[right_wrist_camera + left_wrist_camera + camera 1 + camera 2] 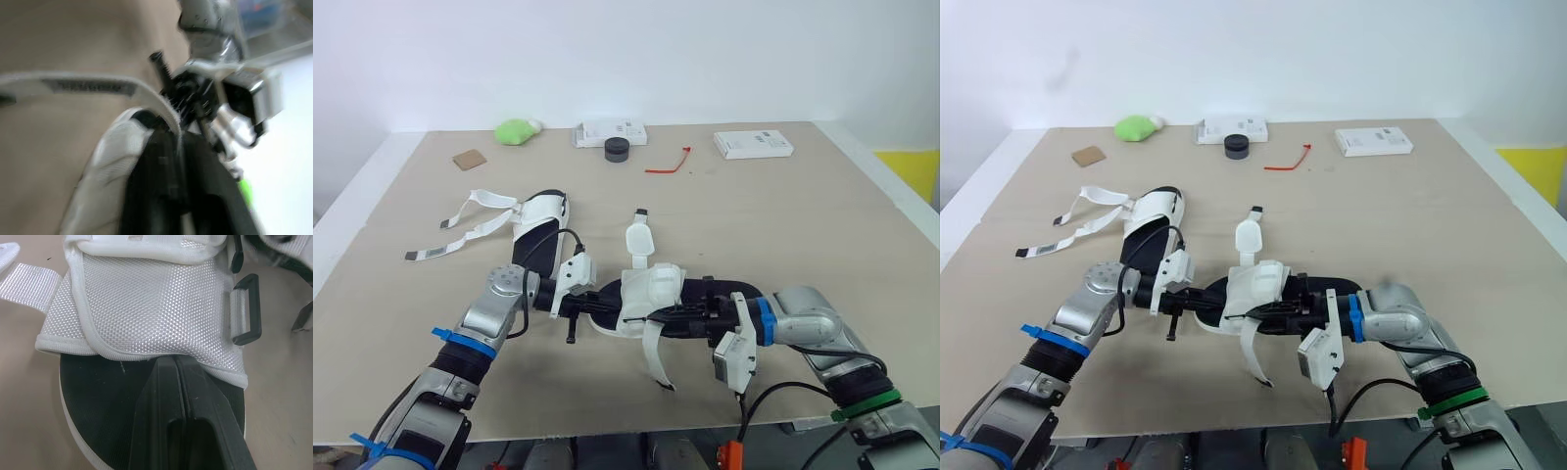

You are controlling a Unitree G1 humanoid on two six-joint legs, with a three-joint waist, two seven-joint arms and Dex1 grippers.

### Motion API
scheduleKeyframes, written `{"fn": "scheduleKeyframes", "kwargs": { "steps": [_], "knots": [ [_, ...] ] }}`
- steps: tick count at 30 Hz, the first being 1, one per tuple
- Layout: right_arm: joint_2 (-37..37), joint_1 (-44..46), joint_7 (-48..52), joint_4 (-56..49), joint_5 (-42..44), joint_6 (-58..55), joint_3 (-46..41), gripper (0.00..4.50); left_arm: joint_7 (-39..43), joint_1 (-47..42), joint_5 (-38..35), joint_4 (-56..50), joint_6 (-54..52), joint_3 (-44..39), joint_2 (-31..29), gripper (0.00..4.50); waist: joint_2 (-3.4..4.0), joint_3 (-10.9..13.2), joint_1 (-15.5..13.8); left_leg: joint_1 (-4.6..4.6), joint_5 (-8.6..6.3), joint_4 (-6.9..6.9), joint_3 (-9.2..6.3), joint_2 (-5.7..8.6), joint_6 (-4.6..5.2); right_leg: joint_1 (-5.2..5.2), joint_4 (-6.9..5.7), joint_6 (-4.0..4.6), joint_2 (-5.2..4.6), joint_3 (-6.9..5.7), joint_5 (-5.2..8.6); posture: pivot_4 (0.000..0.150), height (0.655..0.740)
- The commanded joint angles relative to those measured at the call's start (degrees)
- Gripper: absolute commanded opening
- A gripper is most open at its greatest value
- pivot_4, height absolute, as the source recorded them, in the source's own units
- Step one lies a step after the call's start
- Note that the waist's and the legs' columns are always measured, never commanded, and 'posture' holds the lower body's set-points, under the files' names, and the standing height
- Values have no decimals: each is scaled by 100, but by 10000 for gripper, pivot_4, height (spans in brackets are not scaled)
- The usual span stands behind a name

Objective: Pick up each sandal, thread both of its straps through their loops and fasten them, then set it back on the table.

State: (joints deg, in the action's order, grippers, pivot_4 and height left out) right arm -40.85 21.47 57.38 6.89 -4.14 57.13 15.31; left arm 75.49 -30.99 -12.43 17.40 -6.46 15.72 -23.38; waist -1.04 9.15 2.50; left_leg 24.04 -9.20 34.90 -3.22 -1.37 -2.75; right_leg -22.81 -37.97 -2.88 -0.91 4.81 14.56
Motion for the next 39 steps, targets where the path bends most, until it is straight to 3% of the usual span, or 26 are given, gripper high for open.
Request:
{"fn": "scheduleKeyframes", "kwargs": {
  "steps": [1, 3, 11, 14, 20, 22, 23, 27, 31, 39],
  "knots": [
    [-177, 7, -70, -251, 99, -204, 27, 22585, 12, 259, 380, 362, -226, 415, -46, 0, -1, 0, 0, -2, 0, 0, 0, 0, 0, 2, 0, 0, 0, 0, 0, 1500, 7400],
    [-413, -81, 99, -308, 167, -296, 127, 29494, 14, 262, 378, 345, -234, 413, -55, 0, -1, 0, -2, -4, 0, 0, 0, 0, 0, 3, 0, 0, -1, -1, 0, 1500, 7400],
    [-1493, 52, 354, -216, 690, -331, -115, 29494, 13, 292, 359, 325, -252, 402, -79, 0, -4, 1, 0, -8, 0, -9, 2, 19, 0, 7, 0, -9, -21, 0, 13, 1500, 7400],
    [-1985, 162, 593, -360, 1211, -1187, -342, 29494, 26, 321, 350, 285, -272, 404, -97, 0, -1, 2, 1, -17, 0, -10, 3, 21, 1, 13, 0, -9, -26, -1, 13, 1500, 7400],
    [-3447, -810, 836, -2086, 4099, -5919, -1364, 29494, 39, 329, 348, 276, -285, 407, -98, 0, -15, 2, -9, -41, -3, -37, 0, 29, -1, 37, 0, -7, -38, -5, 38, 1500, 7400],
    [-4348, -1111, 757, -2589, 6262, -8552, -1530, 29494, 54, 347, 345, 246, -306, 427, -89, 0, 0, 8, -9, -63, -17, -42, 0, 26, -6, 58, 0, -2, -41, -7, 52, 1500, 7400],
    [-4582, -1209, 709, -2755, 6899, -9303, -1612, 29494, 55, 360, 343, 222, -317, 431, -91, 0, 10, 15, -12, -64, -19, -40, 2, 26, -9, 59, 0, -2, -45, -7, 54, 1500, 7400],
    [-4915, -1469, -441, -3588, 9618, -10783, -1817, 29494, 33, 447, 313, 70, -414, 419, -119, 0, 5, 4, -12, -71, -31, -45, 2, 23, -5, 65, 1, 5, -50, -21, 69, 1500, 7400],
    [-4630, -1135, -2963, -3940, 11485, -10970, -963, 29494, 5, 655, 288, -218, -543, 419, -202, 0, -2, 1, -6, -65, -42, -41, 2, 20, -21, 62, 27, -5, -56, -31, 76, 1500, 7400],
    [-3341, -435, -5525, -4196, 11714, -10950, 231, 29494, -60, 757, 260, -468, -723, 435, -219, 0, -25, -21, -3, -27, -95, -42, -6, 16, 21, 71, 87, -46, -44, -35, 76, 1500, 7400]
  ]
}}
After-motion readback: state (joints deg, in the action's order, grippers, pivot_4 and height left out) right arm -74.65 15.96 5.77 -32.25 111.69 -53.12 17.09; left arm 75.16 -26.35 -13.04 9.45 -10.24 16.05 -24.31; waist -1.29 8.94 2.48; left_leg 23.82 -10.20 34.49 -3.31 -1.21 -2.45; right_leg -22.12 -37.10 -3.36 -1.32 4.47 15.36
